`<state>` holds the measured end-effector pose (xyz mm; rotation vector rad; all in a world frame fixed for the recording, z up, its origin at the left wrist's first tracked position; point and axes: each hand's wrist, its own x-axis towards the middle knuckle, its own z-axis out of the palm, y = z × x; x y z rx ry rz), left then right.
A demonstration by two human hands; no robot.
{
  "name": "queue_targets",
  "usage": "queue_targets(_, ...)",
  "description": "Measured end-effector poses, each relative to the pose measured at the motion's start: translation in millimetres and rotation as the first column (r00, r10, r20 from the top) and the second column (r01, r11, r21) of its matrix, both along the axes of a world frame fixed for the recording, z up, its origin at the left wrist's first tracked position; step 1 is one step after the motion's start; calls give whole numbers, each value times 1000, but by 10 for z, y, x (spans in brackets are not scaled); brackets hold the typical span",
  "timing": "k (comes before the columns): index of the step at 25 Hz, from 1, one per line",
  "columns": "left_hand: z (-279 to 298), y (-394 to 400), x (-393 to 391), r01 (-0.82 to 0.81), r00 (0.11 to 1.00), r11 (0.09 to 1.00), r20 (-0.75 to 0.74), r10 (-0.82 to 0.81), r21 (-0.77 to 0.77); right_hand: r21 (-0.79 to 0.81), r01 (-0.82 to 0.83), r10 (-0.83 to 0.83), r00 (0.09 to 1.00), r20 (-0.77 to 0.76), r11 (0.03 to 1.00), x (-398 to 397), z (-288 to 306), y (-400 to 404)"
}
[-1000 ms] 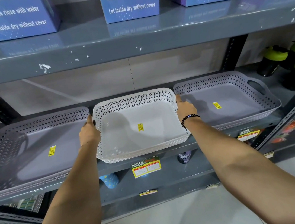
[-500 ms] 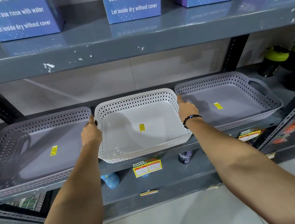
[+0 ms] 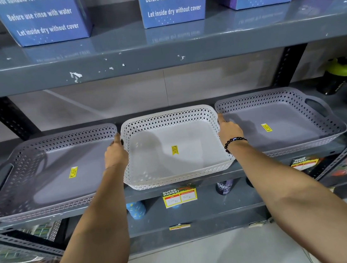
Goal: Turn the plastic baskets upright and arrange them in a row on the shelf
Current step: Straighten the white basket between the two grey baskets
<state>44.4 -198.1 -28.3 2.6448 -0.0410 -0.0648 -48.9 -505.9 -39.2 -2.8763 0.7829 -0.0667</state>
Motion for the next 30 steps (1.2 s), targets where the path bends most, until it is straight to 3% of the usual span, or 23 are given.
queue_targets(22,-3,-3,-6,93,994,995,51,-95,48,52,14,-14,1000,-4,999,-50,62,11)
queue_targets(30,6,-14,-11,59,997,997,39,-60,41,58,34,-35,999,19,998,-88,36,-15)
